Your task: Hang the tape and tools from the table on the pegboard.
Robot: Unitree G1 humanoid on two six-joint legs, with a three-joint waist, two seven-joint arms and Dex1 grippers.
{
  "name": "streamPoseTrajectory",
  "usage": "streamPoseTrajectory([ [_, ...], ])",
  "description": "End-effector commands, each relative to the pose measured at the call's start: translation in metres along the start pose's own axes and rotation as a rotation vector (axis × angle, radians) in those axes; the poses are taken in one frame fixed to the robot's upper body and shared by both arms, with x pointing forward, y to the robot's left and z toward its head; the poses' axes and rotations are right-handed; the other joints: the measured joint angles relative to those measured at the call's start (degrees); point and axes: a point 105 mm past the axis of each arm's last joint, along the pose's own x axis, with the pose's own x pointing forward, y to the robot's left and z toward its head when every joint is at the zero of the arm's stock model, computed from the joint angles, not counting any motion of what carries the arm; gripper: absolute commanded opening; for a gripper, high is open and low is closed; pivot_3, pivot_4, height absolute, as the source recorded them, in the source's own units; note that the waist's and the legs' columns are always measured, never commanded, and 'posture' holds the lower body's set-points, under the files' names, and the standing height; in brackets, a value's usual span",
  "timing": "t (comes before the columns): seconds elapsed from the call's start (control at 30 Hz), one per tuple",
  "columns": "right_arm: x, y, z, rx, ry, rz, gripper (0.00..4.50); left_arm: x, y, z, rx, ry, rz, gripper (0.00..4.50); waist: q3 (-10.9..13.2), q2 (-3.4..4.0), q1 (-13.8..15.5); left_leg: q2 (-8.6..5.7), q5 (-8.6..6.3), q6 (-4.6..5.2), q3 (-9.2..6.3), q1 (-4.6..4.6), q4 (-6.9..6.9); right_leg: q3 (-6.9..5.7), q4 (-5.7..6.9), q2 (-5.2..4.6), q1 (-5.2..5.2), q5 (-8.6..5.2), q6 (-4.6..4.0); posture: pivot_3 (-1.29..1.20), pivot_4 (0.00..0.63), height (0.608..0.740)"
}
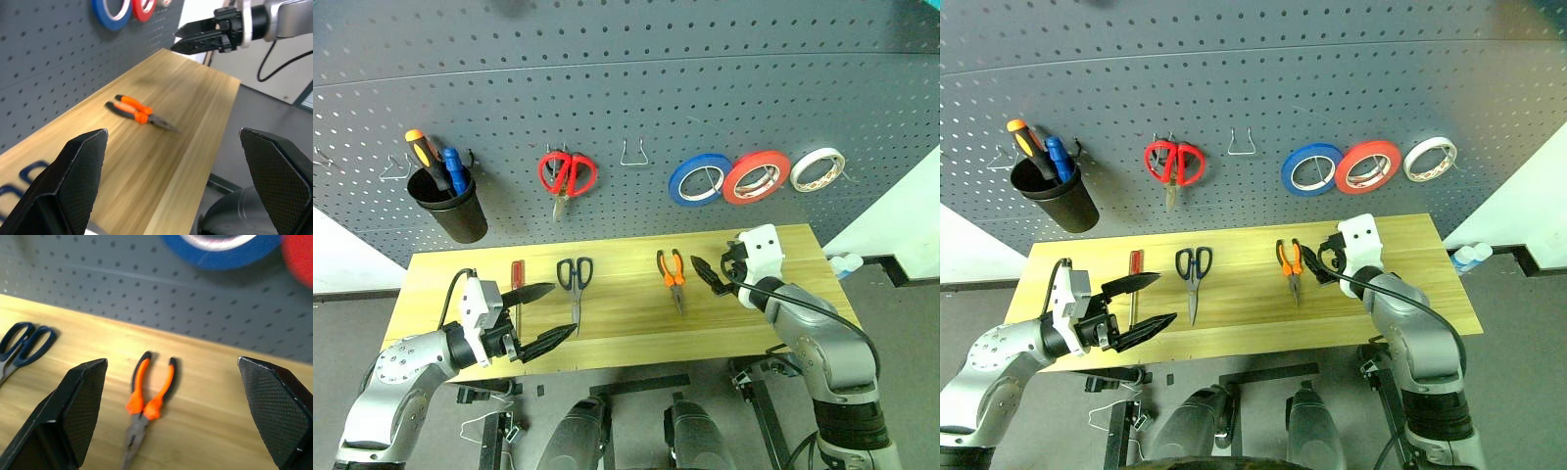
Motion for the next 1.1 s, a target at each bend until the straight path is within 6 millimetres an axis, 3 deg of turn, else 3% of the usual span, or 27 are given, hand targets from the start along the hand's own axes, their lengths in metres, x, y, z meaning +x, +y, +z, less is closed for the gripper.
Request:
streamPoseTrajectory([
  [0.03,0.004,0.007,0.012,-0.020,-0.025,0.011,4.46,-0.005,0.001,0.010,0.040,-0.013,0.029,4.50,0.6,-0.05,0.0,0.00,0.00,0.00,0.00,-0.02,-0.01,0.00,0.00,-0.01,-0.02,0.00,0.00,0.05,0.292,0.740],
  [0.27,0.018,0.012,0.012,-0.039,0.009,0.020,4.46,-0.009,-0.006,0.013,0.028,-0.019,0.064,4.50,2.9,-0.35,-0.3,0.00,-0.01,0.02,0.01,-0.20,-0.05,-0.01,-0.03,-0.02,-0.31,0.00,0.00,0.04,0.334,0.740],
  [0.43,0.037,0.016,0.012,-0.043,0.039,-0.004,4.46,-0.010,-0.013,0.013,0.013,-0.016,0.072,4.50,3.3,-0.33,-0.5,0.00,0.02,-0.01,0.04,-0.89,0.04,-0.02,0.13,-0.02,-0.95,0.02,0.00,0.04,0.358,0.740],
  [0.7,0.058,0.028,0.010,-0.038,0.091,-0.050,4.46,-0.010,-0.020,0.012,-0.007,-0.014,0.084,4.50,4.7,-0.33,-0.5,0.00,0.04,-0.04,0.04,-0.95,0.04,-0.06,0.13,-0.02,-1.00,0.03,-0.02,0.04,0.374,0.740],
  [1.1,0.070,0.043,0.009,-0.031,0.153,-0.056,4.46,-0.009,-0.023,0.009,-0.021,-0.014,0.090,4.50,5.2,-0.32,-0.7,0.00,0.04,-0.04,0.05,-0.96,0.01,-0.07,0.14,-0.02,-1.05,0.03,-0.02,0.04,0.368,0.740],
])
